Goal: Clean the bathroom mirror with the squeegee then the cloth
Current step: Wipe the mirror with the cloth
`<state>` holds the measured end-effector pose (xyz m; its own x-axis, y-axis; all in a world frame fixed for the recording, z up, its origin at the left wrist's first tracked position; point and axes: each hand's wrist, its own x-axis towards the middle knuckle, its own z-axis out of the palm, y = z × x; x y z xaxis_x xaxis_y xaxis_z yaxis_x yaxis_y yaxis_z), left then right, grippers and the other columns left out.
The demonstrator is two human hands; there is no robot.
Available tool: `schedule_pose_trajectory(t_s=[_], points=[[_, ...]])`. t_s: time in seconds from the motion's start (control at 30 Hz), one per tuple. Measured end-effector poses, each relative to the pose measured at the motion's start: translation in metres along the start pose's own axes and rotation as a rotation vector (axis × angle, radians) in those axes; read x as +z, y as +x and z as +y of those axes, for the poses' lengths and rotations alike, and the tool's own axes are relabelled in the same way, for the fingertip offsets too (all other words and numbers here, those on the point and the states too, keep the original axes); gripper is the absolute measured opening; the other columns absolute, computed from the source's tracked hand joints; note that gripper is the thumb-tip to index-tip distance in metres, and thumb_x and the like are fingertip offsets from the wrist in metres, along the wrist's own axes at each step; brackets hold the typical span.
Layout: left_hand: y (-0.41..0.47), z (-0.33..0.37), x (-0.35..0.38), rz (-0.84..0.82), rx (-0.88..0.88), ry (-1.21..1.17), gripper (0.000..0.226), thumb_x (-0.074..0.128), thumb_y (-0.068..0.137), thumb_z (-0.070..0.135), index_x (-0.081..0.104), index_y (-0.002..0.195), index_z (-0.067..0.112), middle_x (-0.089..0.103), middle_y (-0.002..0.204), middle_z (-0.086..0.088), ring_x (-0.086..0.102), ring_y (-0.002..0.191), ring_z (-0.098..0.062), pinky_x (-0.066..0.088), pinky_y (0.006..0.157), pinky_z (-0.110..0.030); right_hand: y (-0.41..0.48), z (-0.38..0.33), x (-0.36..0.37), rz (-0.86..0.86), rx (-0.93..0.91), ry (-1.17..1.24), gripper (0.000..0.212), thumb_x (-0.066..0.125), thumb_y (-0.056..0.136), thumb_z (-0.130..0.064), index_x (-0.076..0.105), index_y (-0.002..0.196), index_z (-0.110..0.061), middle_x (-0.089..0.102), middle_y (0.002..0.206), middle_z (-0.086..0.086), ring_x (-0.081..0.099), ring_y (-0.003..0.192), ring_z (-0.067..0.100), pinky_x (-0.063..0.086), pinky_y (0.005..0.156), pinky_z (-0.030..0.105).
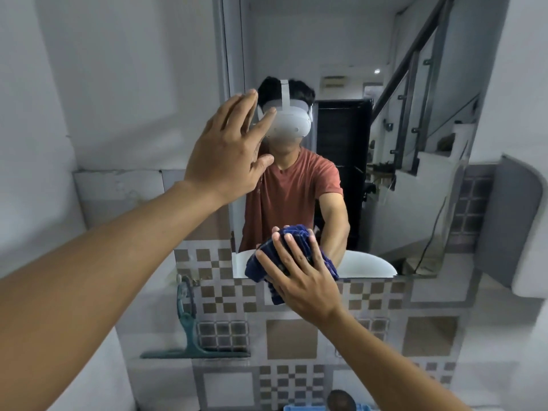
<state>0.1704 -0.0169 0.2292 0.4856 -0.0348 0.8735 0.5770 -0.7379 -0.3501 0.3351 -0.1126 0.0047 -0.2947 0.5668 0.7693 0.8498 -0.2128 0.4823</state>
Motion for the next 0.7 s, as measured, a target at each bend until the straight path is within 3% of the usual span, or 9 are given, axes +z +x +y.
schedule_pose_trajectory(t_s=[0.13, 0.23, 0.43, 0.53, 0.7], points=[[0.0, 0.0, -0.002, -0.005, -0.004, -0.006, 0.071, 0.066, 0.09, 0.041, 0.04, 0.151, 0.015, 0.033, 0.158, -0.021, 0.029, 0.146, -0.038, 0.029, 0.12, -0.048, 0.01, -0.02, 0.003, -0.045, -0.104, 0.0, 0.062, 0.045, 0.099, -0.03, 0.03, 0.159, -0.022, 0.019, 0.166, 0.015, 0.024, 0.153, 0.032, 0.005, 0.124, 0.061], [0.0, 0.0, -0.001, -0.03, 0.001, -0.003, 0.071, 0.064, 0.091, 0.042, 0.038, 0.153, 0.016, 0.03, 0.159, -0.02, 0.027, 0.147, -0.038, 0.029, 0.12, -0.049, 0.015, -0.03, 0.003, -0.093, -0.134, 0.012, 0.061, 0.038, 0.099, -0.03, 0.03, 0.159, -0.022, 0.026, 0.166, 0.013, 0.023, 0.153, 0.03, 0.007, 0.123, 0.059], [-0.001, 0.0, -0.004, -0.051, 0.004, -0.021, 0.07, 0.061, 0.093, 0.042, 0.037, 0.154, 0.017, 0.028, 0.161, -0.02, 0.026, 0.148, -0.038, 0.029, 0.12, -0.048, 0.022, -0.045, -0.001, -0.18, -0.168, 0.044, 0.068, 0.048, 0.095, -0.025, 0.027, 0.159, -0.02, 0.027, 0.166, 0.013, 0.023, 0.154, 0.029, 0.01, 0.124, 0.057], [-0.001, -0.001, -0.006, -0.081, 0.015, -0.037, 0.069, 0.059, 0.094, 0.042, 0.036, 0.154, 0.017, 0.025, 0.162, -0.019, 0.023, 0.149, -0.037, 0.029, 0.12, -0.048, 0.026, -0.051, -0.005, -0.212, -0.213, 0.086, 0.059, 0.038, 0.098, -0.024, 0.033, 0.157, -0.02, 0.032, 0.164, 0.012, 0.026, 0.153, 0.028, 0.012, 0.125, 0.056], [-0.005, -0.008, -0.017, -0.143, 0.03, -0.173, 0.055, 0.054, 0.098, 0.036, 0.045, 0.149, 0.018, 0.023, 0.164, -0.016, 0.019, 0.152, -0.031, 0.035, 0.117, -0.05, 0.033, -0.072, -0.022, -0.369, -0.313, 0.388, 0.051, 0.035, 0.099, -0.014, 0.04, 0.149, -0.011, 0.046, 0.156, 0.01, 0.031, 0.151, 0.024, 0.022, 0.123, 0.053]])
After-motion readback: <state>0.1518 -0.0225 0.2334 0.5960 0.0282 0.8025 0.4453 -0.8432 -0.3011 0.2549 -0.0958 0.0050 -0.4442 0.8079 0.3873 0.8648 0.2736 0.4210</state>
